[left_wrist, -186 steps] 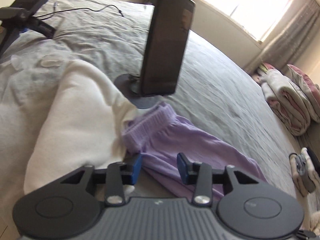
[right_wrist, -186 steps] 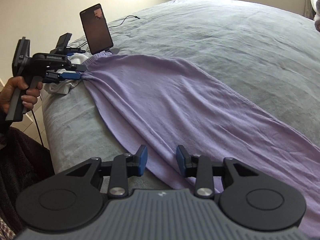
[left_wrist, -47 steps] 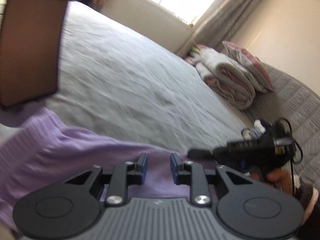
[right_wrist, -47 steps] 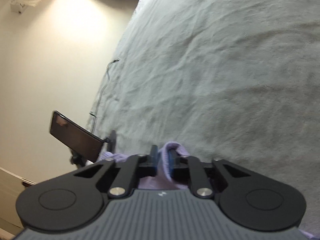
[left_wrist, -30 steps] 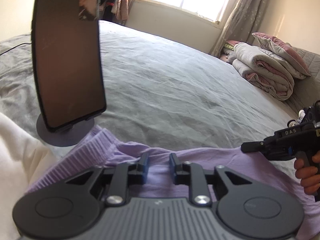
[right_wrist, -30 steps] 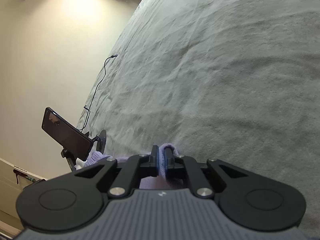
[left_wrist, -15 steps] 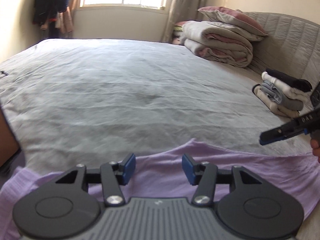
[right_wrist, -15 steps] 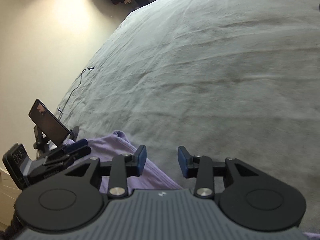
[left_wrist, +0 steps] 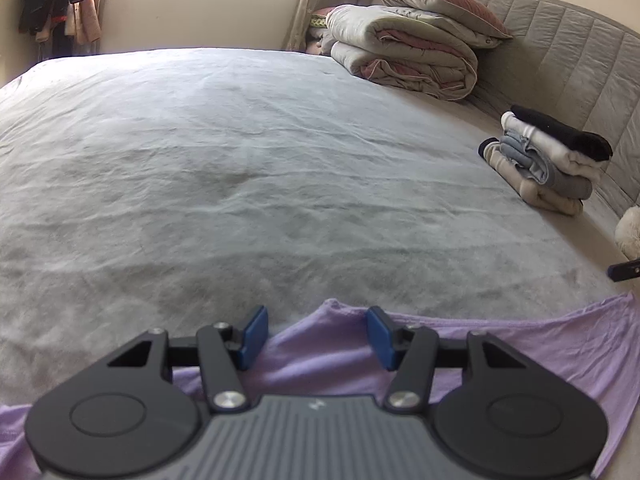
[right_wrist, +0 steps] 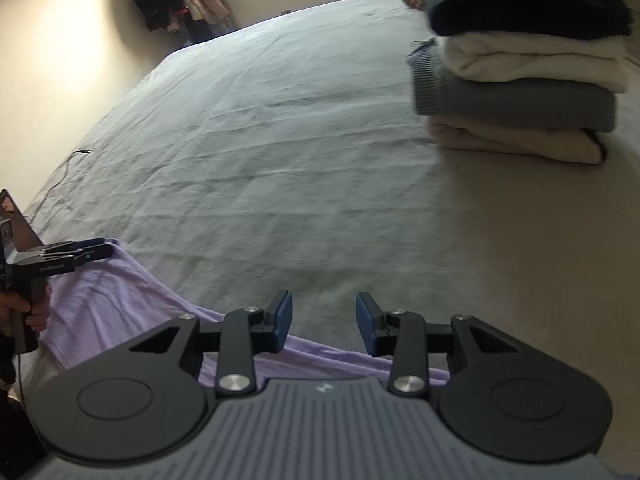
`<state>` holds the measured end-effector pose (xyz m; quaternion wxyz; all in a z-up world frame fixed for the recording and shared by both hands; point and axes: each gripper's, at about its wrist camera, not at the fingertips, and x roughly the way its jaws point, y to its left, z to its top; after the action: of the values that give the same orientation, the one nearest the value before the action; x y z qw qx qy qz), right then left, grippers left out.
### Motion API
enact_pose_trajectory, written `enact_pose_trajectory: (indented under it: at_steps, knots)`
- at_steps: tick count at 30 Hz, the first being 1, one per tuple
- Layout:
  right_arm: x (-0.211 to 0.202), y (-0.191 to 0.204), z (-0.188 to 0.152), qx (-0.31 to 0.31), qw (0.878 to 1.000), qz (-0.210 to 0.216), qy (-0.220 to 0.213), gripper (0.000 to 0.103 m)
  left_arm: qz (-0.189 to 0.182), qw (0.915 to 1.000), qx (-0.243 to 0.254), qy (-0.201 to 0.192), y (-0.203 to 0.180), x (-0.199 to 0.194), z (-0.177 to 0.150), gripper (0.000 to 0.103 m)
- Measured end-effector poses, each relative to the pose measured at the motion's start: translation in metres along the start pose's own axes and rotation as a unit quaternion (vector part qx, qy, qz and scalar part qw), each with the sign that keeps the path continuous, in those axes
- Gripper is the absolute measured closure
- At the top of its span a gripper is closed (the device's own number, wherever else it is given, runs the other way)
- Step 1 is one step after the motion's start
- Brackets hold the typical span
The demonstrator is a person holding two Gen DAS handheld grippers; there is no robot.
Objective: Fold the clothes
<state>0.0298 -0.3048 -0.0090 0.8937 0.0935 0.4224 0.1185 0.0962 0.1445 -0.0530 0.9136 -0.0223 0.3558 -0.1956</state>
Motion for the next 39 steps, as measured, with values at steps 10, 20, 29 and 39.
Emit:
enact_pose_trajectory:
  at_steps: [10,20,29,39]
  knots:
    - [-0.025,-0.050,-0.033,-0.002,0.993,-0.120,0.006,0.058,-0.003,0.9997,-0.007,-0.024,-0.003,0.005,-0.005,0.068]
    - [-0.023,-0.047,-0.054,-0.040,0.990,-0.139,-0.006,0.098,-0.009,0.9982,-0.018,-0.056,-0.010,0.004,-0.010,0.100]
    - [-0.028,-0.043,-0.050,-0.058,0.977,-0.199,-0.053,0.099,0.010,0.9920,-0.039,-0.120,-0.010,-0.007,-0.002,0.100]
    - [-0.015,-0.039,-0.045,-0.076,0.968,-0.233,-0.049,0.099,0.058,0.9930,-0.022,-0.101,-0.016,0.013,-0.001,0.100]
